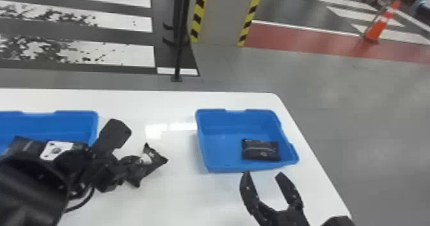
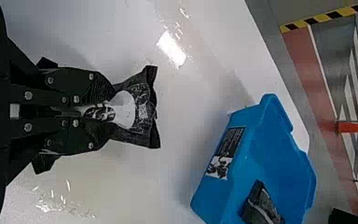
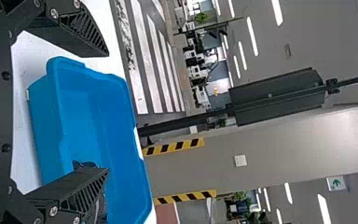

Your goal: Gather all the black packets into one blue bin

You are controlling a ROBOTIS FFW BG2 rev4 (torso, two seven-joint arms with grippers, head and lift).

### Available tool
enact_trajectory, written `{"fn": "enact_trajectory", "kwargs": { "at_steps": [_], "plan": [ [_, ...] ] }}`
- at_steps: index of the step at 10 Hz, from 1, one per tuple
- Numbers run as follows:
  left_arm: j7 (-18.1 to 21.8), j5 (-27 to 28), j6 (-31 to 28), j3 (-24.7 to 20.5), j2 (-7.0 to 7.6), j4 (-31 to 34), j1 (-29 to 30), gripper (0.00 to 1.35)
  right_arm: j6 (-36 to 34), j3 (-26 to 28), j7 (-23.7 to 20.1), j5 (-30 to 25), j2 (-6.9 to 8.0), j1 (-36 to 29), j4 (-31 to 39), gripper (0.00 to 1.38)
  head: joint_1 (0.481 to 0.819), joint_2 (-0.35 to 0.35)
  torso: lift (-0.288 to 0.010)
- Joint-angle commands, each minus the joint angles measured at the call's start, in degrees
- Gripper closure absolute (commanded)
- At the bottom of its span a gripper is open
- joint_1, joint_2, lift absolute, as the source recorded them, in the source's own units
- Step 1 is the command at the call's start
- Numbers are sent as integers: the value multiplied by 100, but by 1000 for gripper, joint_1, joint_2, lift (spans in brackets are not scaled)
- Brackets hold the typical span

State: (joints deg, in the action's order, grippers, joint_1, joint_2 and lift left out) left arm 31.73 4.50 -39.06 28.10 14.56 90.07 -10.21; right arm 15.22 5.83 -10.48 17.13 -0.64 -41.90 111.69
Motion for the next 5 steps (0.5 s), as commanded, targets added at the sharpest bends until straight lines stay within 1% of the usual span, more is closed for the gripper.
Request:
{"fn": "enact_trajectory", "kwargs": {
  "at_steps": [1, 2, 3, 4, 5],
  "plan": [
    [0, -28, 405, -319, -6, 14, 148, 1110, -3, 0, -6, 1, 2, -14, 3, 148, 695, -294, -110],
    [9, -176, 897, -697, -15, 197, 317, 1110, -3, 0, -6, 1, -7, -28, 3, 148, 695, -282, -110],
    [9, -199, 1178, -1188, -24, 703, 598, 1110, -3, 0, -6, 1, -7, -42, 17, 150, 695, -270, -110],
    [9, -268, 1333, -1668, -32, 1238, 908, 1110, -3, 0, -6, 1, -7, -42, 17, 148, 695, -262, -110],
    [26, -222, 1333, -2136, -50, 1800, 1231, 1110, -3, 0, -6, 13, -7, -56, 17, 148, 695, -237, -110]
  ]
}}
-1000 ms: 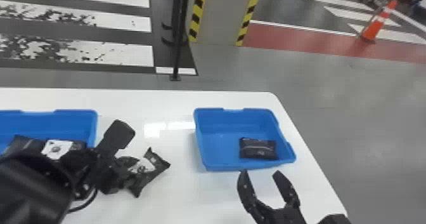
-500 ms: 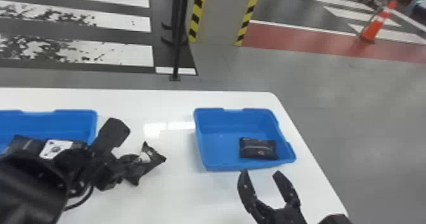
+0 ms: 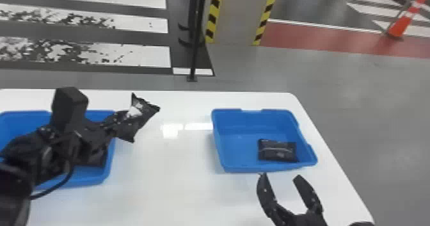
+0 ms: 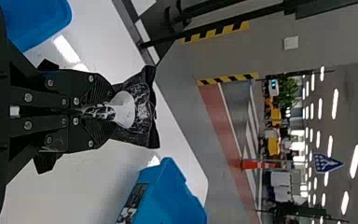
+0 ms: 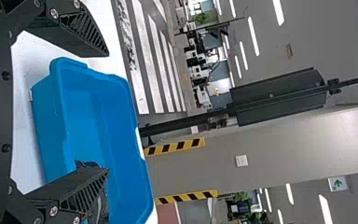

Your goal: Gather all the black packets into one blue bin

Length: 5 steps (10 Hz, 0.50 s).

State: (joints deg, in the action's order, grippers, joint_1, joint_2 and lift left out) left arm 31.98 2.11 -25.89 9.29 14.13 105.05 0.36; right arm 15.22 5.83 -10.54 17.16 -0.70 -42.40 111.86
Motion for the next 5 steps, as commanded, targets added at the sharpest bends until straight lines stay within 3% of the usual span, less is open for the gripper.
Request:
{"fn": "enact_trajectory", "kwargs": {
  "at_steps": [1, 3, 5],
  "plan": [
    [27, 131, 15, -666, -25, 724, 498, 1110, -3, 0, -9, 10, 0, -6, 1, 148, 695, -205, -110],
    [97, 189, 44, -1500, -68, 1047, 1047, 1110, -3, 0, -27, -2, 0, -6, 1, 148, 695, -125, -110],
    [159, 360, -69, -2003, -95, 1118, 1314, 1107, -31, 0, -53, -2, 0, -6, 1, 148, 695, -51, -110]
  ]
}}
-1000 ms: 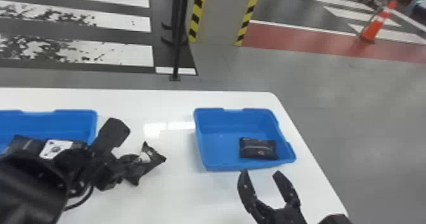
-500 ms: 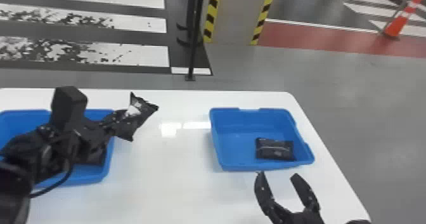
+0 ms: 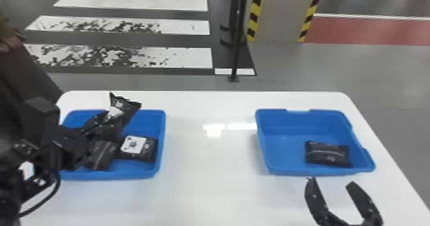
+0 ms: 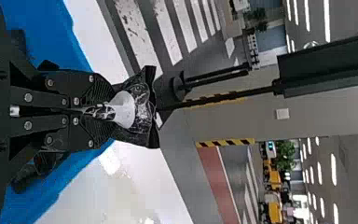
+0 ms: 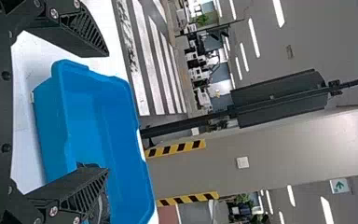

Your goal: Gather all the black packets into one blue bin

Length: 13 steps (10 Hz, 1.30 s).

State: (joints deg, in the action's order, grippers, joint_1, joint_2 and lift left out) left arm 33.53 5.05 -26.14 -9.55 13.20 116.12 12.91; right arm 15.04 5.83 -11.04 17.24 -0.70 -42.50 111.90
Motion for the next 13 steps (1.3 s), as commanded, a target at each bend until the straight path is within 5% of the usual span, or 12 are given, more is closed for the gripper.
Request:
{"fn": "enact_trajectory", "kwargs": {
  "at_steps": [1, 2, 3, 5, 8, 9, 13],
  "plan": [
    [-5, 112, -198, -234, -2, 10, 72, 923, -41, 0, -21, -10, 0, 3, 11, 147, 695, -7, -110],
    [-49, 192, -1, -314, -28, -4, 143, 363, -125, 0, -47, 2, 0, 17, 11, 145, 695, 25, -110],
    [-49, 181, 69, -371, -54, -4, 213, 30, -153, 0, -73, -10, 0, 31, 39, 144, 695, 38, -110],
    [-93, -254, 955, -531, -116, 24, 579, 222, -181, 11, -152, -273, -53, 144, 250, 142, 695, 61, -110],
    [-594, -1065, 2038, -1285, -749, 1065, 2125, 265, -955, 23, -284, -627, -167, 467, 770, 140, 695, 80, -110],
    [-646, -1282, 2207, -1468, -889, 1290, 2561, 265, -1489, 46, -355, -638, -202, 622, 939, 142, 695, 104, -110],
    [-717, -2059, 2825, -1422, -1047, 1726, 3574, 294, -4175, 514, -864, -1404, -264, 1522, 1417, 140, 695, 143, -110]
  ]
}}
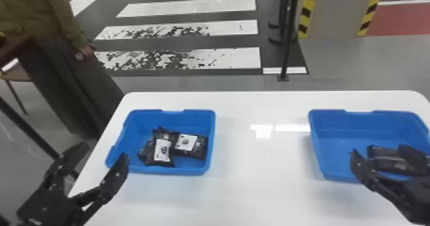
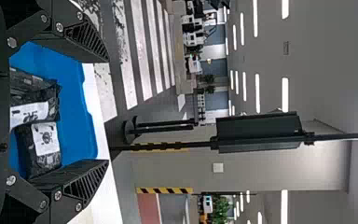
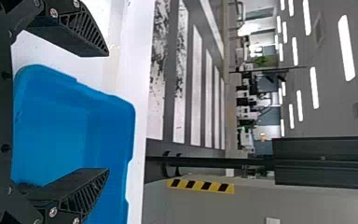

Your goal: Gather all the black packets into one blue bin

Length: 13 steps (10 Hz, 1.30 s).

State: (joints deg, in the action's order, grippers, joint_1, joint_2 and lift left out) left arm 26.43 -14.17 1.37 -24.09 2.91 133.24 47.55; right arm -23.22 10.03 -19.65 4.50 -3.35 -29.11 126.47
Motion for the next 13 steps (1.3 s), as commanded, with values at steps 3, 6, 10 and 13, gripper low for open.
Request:
{"fn": "enact_trajectory", "kwargs": {
  "at_steps": [3, 6, 10, 13],
  "plan": [
    [-6, -502, 145, 329, 35, 28, 237, 305, -1390, 265, -329, -587, -192, 1350, -884, 147, 695, 42, -110],
    [-6, -605, 89, 489, 166, 28, 124, 314, -1545, 585, -373, -895, -210, 2250, -2121, 148, 695, -37, -110],
    [-6, -594, -80, 592, 245, 28, -101, 318, -1911, 700, -452, -1284, -412, 3234, -3527, 153, 695, -122, -110],
    [-6, -616, -221, 604, 254, 14, -143, 323, -2248, 700, -505, -1375, -473, 3488, -3907, 254, 695, -152, -110]
  ]
}}
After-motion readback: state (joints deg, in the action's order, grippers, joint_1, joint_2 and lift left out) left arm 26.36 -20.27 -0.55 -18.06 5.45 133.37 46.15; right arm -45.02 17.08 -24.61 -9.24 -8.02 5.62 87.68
